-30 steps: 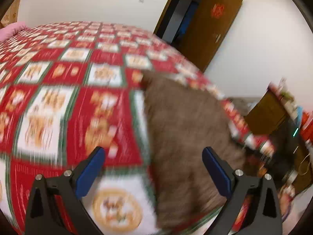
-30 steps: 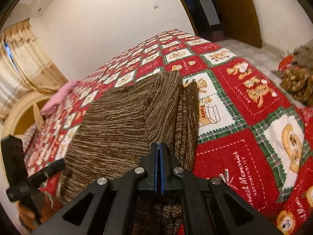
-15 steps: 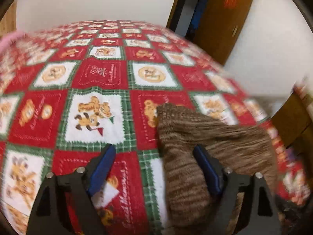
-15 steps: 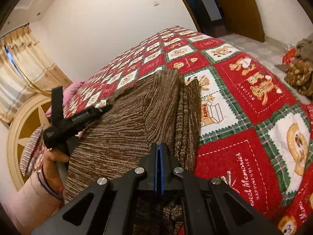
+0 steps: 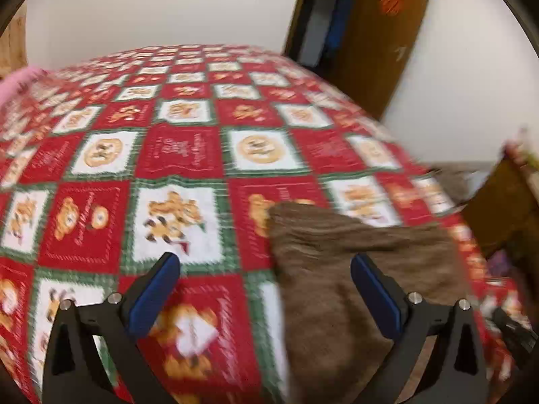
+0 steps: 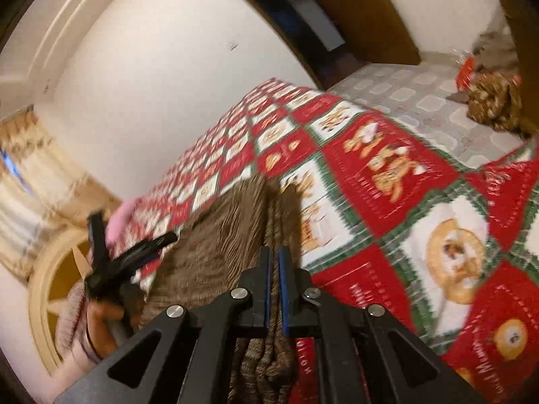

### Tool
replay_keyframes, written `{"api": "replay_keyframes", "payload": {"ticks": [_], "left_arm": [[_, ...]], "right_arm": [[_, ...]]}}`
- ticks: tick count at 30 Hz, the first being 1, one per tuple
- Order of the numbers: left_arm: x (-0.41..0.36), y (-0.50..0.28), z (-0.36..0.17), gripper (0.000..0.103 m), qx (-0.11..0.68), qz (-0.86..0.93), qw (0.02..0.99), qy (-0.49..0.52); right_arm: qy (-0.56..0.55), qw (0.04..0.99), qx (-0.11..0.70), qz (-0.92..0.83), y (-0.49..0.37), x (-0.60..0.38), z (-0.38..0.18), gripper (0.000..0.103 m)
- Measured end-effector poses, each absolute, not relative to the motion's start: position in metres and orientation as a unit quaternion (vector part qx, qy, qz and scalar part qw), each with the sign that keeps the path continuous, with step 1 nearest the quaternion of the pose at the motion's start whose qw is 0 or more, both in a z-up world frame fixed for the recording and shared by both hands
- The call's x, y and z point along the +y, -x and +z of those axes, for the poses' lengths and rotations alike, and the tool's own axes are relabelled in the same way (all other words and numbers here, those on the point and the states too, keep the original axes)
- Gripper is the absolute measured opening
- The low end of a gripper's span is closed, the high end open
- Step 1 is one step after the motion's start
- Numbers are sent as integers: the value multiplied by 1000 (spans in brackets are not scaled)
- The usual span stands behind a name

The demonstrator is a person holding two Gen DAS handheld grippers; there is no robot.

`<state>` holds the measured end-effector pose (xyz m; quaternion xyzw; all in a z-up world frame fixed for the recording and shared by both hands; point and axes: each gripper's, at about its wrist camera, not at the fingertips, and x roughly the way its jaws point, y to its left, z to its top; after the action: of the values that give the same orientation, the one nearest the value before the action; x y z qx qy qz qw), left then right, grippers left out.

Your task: Fold small clothes

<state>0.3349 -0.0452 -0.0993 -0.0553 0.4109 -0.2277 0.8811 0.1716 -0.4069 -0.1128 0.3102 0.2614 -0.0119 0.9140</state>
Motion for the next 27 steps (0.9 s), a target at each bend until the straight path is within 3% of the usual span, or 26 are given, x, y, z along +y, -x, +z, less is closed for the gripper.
{"api": "replay_keyframes", "payload": {"ticks": [8, 10, 11, 12, 17, 27], "left_arm": [[-53, -342, -126, 103, 488, -323, 793, 170], [-63, -335, -123, 103, 476, -322, 807, 135], [-68, -332, -122, 103, 474, -319, 813, 115], [-72, -328, -122, 103, 470, -314, 820, 95], [-98, -311, -120, 103, 446, -262, 855, -20], [-100, -315, -122, 103, 463, -255, 849, -18]], "right_arm": [[-388, 861, 325, 53, -195, -409, -129, 7], [-362, 866, 338, 64, -204, -401, -121, 22], [-349, 870, 342, 69, -211, -398, -116, 50], [-340, 875, 338, 70, -217, -398, -111, 67], [-367, 889, 268, 58, -222, -413, -97, 68], [-263, 898, 352, 34, -269, -397, -108, 68]]}}
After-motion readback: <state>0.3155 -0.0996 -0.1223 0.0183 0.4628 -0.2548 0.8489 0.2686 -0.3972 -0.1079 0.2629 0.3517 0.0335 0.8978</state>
